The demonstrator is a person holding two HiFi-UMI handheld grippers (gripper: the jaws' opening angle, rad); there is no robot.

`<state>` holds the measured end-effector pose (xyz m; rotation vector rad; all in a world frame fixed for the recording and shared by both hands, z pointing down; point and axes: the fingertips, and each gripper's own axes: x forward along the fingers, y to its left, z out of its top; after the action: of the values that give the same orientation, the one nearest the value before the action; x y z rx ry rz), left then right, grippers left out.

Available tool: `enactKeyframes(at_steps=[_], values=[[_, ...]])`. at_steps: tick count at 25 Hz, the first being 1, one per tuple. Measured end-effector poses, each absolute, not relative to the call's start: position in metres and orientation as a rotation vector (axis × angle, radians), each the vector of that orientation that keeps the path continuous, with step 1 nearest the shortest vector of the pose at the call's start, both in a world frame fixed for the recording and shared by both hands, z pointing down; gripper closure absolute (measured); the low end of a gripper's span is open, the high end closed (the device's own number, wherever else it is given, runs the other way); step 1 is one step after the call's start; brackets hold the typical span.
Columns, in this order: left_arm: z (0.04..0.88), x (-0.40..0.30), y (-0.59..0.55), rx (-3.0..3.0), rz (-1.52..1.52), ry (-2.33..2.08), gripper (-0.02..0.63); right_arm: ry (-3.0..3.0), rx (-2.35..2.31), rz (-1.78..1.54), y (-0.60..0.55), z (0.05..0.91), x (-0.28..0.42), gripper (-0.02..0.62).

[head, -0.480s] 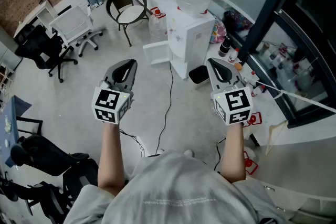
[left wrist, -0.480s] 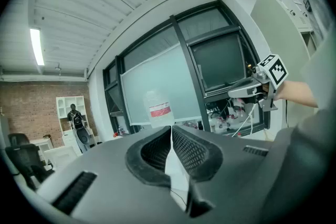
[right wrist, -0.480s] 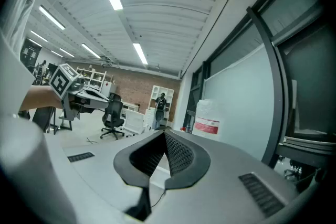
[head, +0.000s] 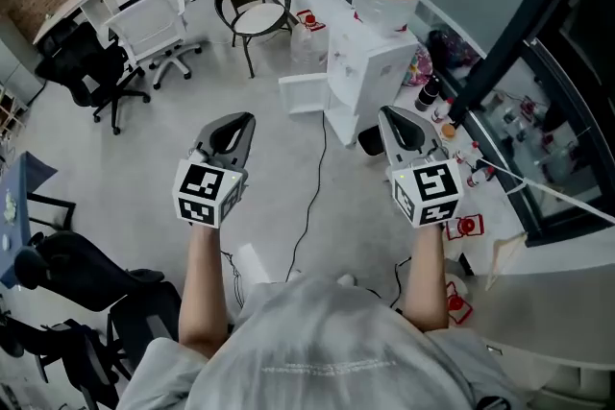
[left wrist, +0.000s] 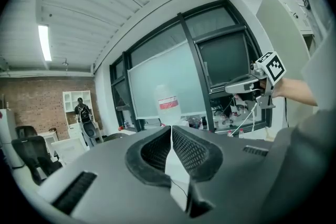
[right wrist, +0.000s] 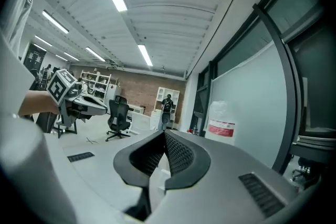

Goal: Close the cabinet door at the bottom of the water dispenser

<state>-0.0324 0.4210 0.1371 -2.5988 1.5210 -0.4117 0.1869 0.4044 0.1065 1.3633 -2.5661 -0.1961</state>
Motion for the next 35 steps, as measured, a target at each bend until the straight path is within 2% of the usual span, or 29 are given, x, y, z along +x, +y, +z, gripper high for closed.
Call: enactKeyframes(at_steps=[14,24,25,27,28,30,35], values=[[0.176,-0.120,0.376,-2.650,-0.417,1.631,0.580,-2.590,1.358,-0.127,0.346,0.137,0.112,0.561],[0.191,-0.122,0.230,-2.590,-0.503,1.726,0.578,-2.667,1.252,-0.062,0.181,0.169,0.101,0.523],[0.186,-0.122,0.208,-2.567,-0.501,1.750,0.570,-2.675,1.229,-0.064,0.158,0.168,0.101,0.517],[0.176,-0.121,0.164,-2.521,-0.503,1.795,0.464,-2.681,1.168,-0.076,0.114,0.167,0.099,0.487],[0.171,-0.119,0.144,-2.504,-0.505,1.807,0.436,-2.680,1.133,-0.084,0.093,0.166,0.098,0.460],[0.163,-0.114,0.108,-2.484,-0.502,1.817,0.424,-2.678,1.065,-0.099,0.056,0.166,0.096,0.391],[0.164,-0.097,0.039,-2.469,-0.522,1.811,0.419,-2.694,0.966,-0.102,-0.017,0.174,0.091,0.359]])
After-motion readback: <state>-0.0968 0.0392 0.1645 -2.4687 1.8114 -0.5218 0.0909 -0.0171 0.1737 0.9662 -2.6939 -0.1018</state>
